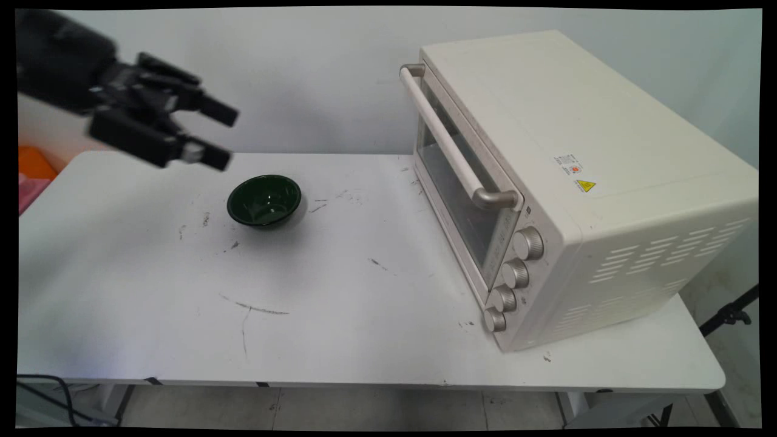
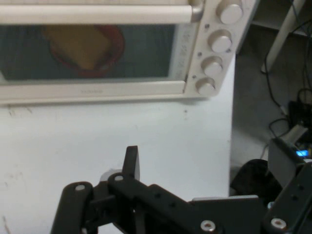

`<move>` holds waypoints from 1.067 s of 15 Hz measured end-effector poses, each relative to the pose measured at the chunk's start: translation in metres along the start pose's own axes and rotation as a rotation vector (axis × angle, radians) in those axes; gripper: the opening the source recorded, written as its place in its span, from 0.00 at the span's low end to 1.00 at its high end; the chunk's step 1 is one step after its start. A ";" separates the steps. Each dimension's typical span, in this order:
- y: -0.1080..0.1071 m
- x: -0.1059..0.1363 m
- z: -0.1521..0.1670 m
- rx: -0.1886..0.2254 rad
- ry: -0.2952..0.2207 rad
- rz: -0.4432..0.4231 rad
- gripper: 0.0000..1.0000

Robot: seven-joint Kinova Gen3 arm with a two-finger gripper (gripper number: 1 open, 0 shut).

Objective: Open the oven

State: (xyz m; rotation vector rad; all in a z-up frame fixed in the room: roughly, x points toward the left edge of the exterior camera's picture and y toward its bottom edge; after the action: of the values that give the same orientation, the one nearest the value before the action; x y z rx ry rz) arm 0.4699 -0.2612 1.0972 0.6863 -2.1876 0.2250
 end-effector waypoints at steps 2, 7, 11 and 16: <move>-0.004 0.021 0.021 0.020 -0.009 0.012 1.00; -0.019 0.071 0.075 0.062 -0.030 0.039 1.00; -0.031 0.102 0.115 0.086 -0.053 0.067 1.00; -0.045 0.132 0.168 0.102 -0.101 0.080 1.00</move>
State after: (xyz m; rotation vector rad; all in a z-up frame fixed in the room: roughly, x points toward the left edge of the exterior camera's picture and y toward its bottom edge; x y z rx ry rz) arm 0.3158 -0.4146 1.0841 0.6794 -2.3153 0.3528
